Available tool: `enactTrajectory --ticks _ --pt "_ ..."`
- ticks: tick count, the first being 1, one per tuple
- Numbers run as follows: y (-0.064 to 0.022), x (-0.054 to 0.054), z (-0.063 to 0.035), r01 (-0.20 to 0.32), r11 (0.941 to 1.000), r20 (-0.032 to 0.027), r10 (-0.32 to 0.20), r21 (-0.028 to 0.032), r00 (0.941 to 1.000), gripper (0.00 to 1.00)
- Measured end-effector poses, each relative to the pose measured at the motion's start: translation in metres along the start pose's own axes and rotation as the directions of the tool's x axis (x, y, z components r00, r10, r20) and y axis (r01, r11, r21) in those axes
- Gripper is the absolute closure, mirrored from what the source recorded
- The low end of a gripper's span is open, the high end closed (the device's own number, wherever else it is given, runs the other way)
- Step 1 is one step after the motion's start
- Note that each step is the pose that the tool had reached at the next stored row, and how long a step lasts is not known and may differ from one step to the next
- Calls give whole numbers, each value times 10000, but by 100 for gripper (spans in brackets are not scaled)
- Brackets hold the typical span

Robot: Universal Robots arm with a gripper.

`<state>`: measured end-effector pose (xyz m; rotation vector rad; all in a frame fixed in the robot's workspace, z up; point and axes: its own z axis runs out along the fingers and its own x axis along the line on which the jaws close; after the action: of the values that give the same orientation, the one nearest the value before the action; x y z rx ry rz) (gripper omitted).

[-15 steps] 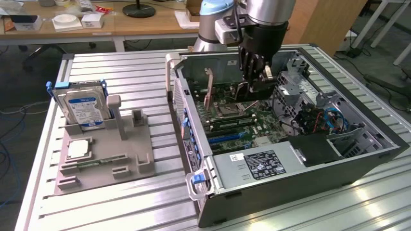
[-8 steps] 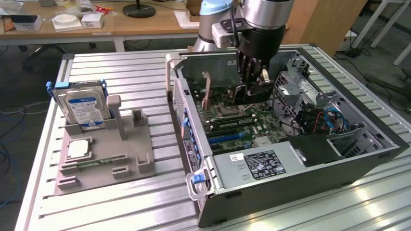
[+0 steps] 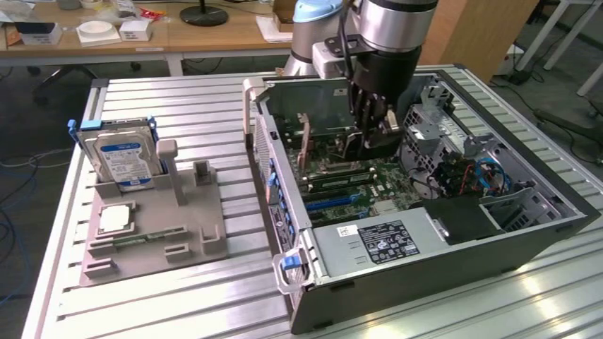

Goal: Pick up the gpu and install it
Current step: 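Insert the gpu into the slot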

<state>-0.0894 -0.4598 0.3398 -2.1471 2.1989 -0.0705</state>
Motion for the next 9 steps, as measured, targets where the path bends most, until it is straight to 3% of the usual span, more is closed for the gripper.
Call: enactTrajectory --ticks 9 --pt "36 31 139 0 10000 1 0 1 10000 73"
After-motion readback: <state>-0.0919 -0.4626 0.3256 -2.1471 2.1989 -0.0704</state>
